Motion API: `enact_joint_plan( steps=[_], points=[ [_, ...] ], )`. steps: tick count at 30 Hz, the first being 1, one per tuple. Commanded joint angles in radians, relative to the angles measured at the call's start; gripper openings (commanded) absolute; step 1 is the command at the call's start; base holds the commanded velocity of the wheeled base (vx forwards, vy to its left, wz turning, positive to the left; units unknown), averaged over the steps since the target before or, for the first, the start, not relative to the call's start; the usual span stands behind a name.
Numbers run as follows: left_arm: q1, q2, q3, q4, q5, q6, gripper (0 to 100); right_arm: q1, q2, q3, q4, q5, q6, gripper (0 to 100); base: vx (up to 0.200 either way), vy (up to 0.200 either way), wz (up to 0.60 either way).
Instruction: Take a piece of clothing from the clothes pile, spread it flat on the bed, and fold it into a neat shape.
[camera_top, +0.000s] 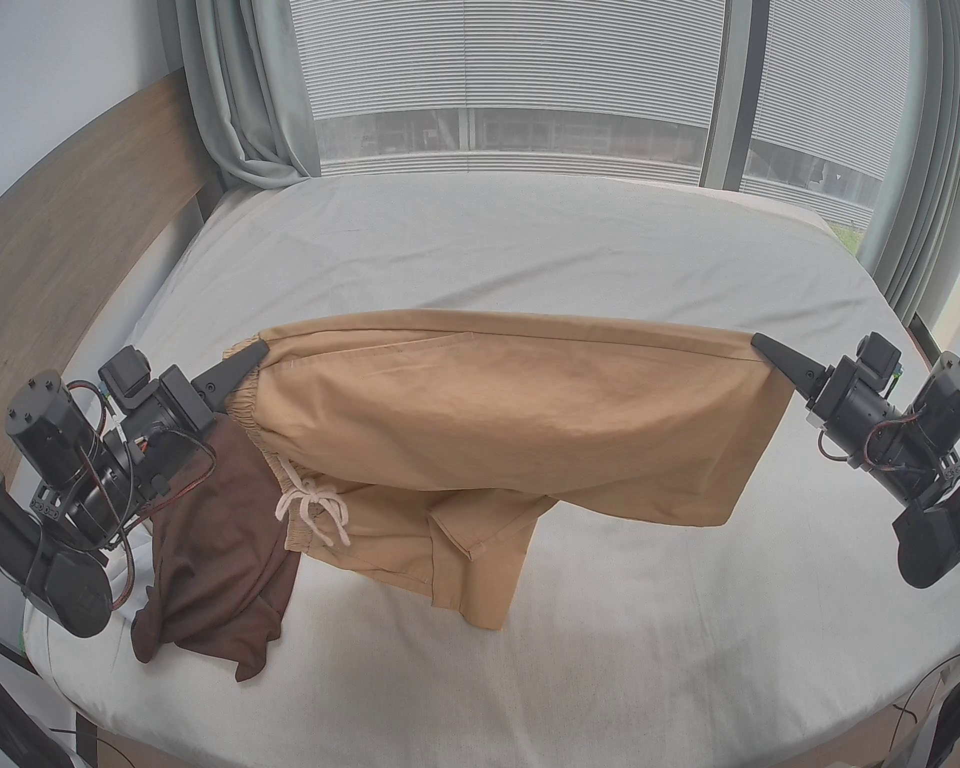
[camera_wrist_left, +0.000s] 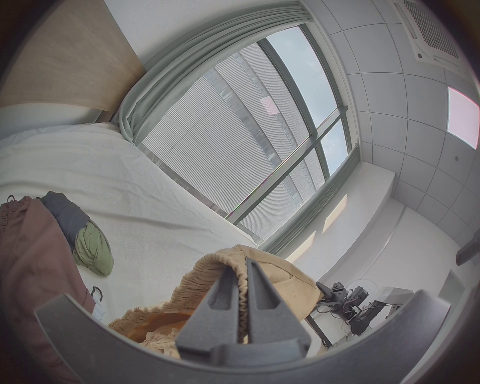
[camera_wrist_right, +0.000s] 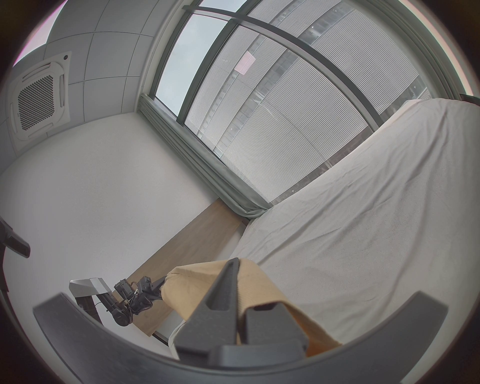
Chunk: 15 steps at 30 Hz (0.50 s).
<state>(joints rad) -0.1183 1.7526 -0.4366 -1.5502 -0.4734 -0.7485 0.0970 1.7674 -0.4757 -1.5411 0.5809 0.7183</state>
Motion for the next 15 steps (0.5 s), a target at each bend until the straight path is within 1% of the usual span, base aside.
enact_joint_plan(
  steps=[1,12,15],
  points=[
    [0.003,0.001,-0.001,-0.001,0.001,0.000,0,-0.007,0.004,-0.001,-0.001,-0.001,0.000,0,0.000,0.000,0.00],
    [0.003,0.002,-0.011,-0.001,0.004,-0.002,0,0.000,0.007,-0.011,-0.001,-0.007,0.000,0,0.000,0.000,0.00],
    [0.000,0.010,-0.011,-0.001,0.012,0.001,0,0.000,0.050,-0.047,0.002,-0.009,0.000,0,0.000,0.000,0.00]
  ],
)
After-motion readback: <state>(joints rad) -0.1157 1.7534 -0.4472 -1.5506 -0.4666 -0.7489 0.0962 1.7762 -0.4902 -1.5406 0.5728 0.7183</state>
